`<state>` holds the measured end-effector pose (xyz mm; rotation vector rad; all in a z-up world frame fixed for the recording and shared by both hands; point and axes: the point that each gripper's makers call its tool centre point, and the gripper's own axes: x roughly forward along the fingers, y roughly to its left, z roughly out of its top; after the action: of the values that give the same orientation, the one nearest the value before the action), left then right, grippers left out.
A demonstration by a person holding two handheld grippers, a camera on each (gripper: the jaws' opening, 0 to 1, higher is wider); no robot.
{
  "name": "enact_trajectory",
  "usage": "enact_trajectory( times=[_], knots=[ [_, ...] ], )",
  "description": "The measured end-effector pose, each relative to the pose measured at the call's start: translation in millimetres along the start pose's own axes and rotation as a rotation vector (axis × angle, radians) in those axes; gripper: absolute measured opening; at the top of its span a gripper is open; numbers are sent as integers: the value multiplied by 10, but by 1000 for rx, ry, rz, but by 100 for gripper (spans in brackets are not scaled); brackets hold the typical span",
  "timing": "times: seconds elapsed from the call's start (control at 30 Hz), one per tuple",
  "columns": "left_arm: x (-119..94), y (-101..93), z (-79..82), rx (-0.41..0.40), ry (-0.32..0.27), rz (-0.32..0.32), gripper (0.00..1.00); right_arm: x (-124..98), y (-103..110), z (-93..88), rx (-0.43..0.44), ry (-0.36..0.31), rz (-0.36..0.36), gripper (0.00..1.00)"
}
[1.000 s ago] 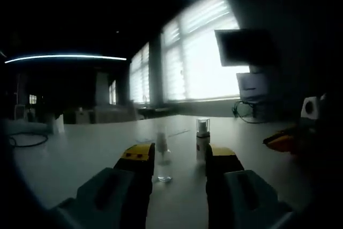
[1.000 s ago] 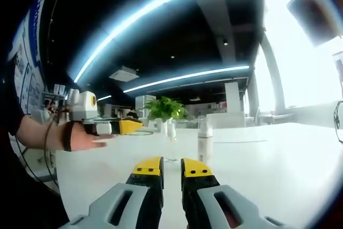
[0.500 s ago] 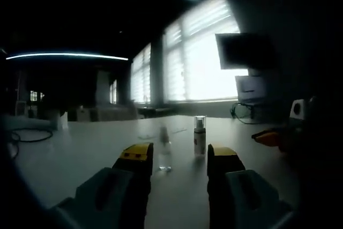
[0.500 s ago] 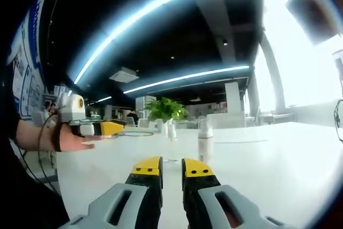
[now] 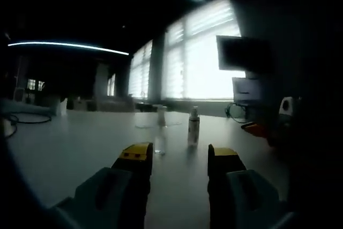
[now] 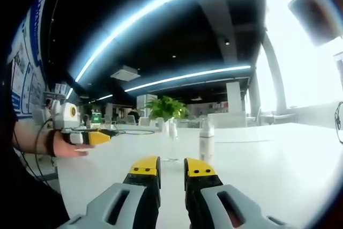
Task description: Clamp pump bottle remove cover press pump head put on cover
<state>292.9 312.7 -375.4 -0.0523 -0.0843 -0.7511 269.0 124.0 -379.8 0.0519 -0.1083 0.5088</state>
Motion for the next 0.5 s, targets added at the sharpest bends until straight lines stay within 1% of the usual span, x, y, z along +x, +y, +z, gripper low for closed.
enact_trajectory(
  times=[0.07, 0.13, 0.2, 0.37, 0.5],
  knots=[
    [-27, -26, -10, 0, -7, -6, 32, 1, -4, -3, -1, 1, -1, 12],
    [-60, -11, 25, 15, -23, -10, 32, 1, 6, -3, -2, 2, -1, 12],
    [-60, -14, 63, -11, -45, -14, 32, 2, 16, -3, -4, 3, 0, 12],
    [-82, 21, 69, -23, -58, 9, 30, -1, 17, 2, -2, 1, -1, 13],
    [-83, 40, 77, -14, -67, 26, 29, 1, 8, -1, -3, 0, 3, 14]
  ],
)
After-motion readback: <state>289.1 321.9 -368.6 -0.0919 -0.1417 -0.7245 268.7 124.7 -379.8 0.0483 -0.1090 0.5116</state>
